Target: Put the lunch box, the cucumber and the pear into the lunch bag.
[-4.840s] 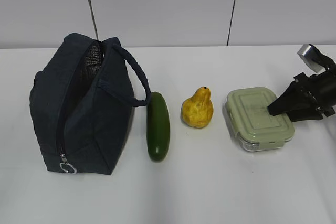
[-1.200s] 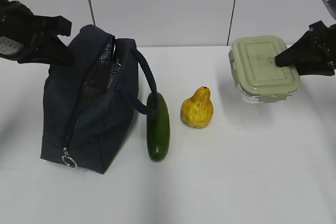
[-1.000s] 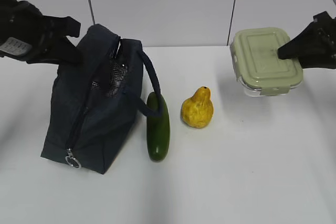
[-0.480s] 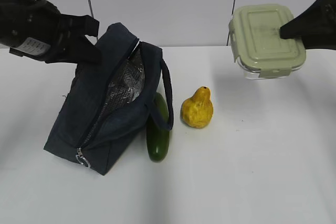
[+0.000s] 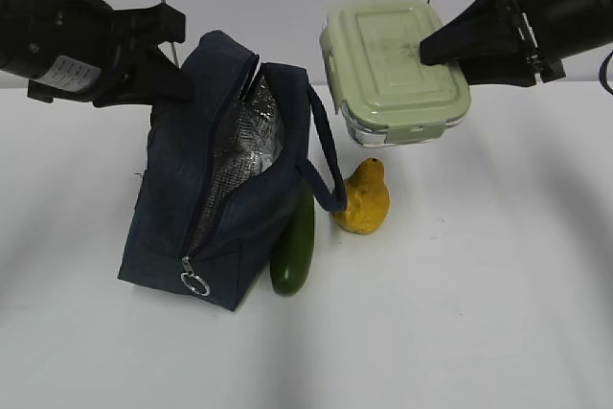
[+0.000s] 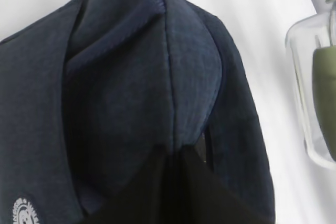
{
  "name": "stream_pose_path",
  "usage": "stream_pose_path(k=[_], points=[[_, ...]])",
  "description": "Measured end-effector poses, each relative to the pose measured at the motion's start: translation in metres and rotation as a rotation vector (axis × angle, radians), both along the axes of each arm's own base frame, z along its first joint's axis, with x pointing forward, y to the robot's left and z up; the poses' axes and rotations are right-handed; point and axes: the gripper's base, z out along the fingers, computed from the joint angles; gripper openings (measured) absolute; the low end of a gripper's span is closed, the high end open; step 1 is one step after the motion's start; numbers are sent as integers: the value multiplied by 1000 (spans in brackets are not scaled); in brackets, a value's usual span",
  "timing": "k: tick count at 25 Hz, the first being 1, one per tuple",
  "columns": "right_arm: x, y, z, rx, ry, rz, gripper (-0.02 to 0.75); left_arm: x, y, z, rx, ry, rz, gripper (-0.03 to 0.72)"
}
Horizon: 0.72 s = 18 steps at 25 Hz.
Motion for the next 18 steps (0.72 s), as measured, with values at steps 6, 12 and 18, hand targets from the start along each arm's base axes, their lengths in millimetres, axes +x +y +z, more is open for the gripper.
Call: stream_pose_path(k=[6,12,18], points=[[-3,27,4,44,-5,54,380,0,-1,0,-9,3,4,4],[-4,40,10,112,-7,66,380,4,-2,-8,-4,29,5,4],[-1,53,10,113,-30,31,380,5,-3,-11,-2,37,2,4]])
